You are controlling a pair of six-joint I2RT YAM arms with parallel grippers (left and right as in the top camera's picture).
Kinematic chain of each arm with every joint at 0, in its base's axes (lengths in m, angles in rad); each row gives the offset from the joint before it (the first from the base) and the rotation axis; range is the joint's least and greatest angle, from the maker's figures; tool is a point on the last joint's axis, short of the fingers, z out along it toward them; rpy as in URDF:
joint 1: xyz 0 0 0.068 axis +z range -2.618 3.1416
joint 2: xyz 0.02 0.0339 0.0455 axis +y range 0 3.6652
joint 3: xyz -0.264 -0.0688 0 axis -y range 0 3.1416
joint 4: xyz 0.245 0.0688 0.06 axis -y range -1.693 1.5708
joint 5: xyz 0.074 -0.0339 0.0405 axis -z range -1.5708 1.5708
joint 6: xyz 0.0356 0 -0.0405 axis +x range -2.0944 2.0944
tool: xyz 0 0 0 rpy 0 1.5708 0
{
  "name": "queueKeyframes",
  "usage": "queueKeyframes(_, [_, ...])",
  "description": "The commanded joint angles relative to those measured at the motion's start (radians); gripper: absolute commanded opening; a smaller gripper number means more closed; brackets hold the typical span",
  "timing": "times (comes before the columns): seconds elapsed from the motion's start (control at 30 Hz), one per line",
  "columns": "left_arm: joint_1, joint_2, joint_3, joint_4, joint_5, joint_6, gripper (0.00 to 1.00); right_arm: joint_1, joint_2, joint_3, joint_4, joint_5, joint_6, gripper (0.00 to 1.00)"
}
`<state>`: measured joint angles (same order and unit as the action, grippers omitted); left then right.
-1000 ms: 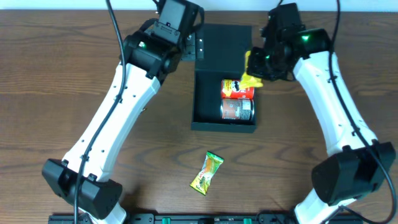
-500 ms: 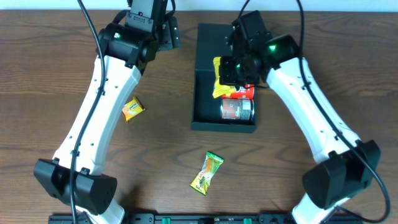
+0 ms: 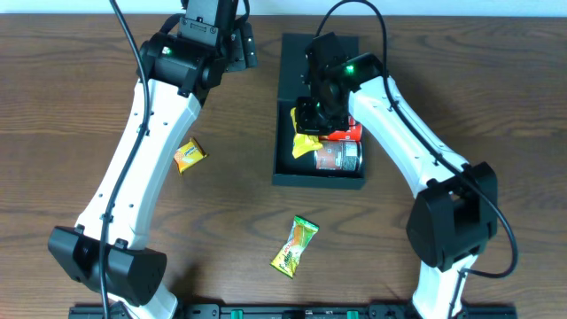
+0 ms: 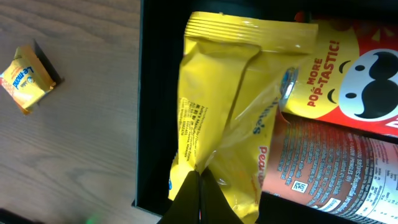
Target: Pack container
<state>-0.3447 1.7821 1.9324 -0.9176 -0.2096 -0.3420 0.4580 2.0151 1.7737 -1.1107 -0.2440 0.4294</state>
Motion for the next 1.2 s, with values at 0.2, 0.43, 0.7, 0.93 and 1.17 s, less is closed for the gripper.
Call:
queueKeyframes(0.2, [0.006, -0.015, 0.018, -0.002, -0.01, 0.006, 0.95, 0.014, 0.003, -0.047, 0.039, 0.008, 0.012, 0.02])
queueKeyframes(0.43, [0.006, -0.015, 0.018, -0.001, -0.01, 0.006, 0.95, 0.014, 0.003, -0.132, 0.129, 0.005, 0.026, 0.02])
queueKeyframes(0.7, [0.006, -0.014, 0.018, -0.002, -0.006, 0.006, 0.96, 0.014, 0.003, -0.15, 0.157, 0.021, 0.017, 0.02])
queueKeyframes(0.93, [0.006, -0.015, 0.018, -0.014, 0.0, 0.005, 0.95, 0.014, 0.003, -0.15, 0.158, 0.053, 0.0, 0.15])
queueKeyframes(1.17, [0.006, -0.015, 0.018, -0.024, -0.011, 0.013, 0.95, -0.011, 0.003, -0.095, 0.156, 0.079, -0.024, 0.12])
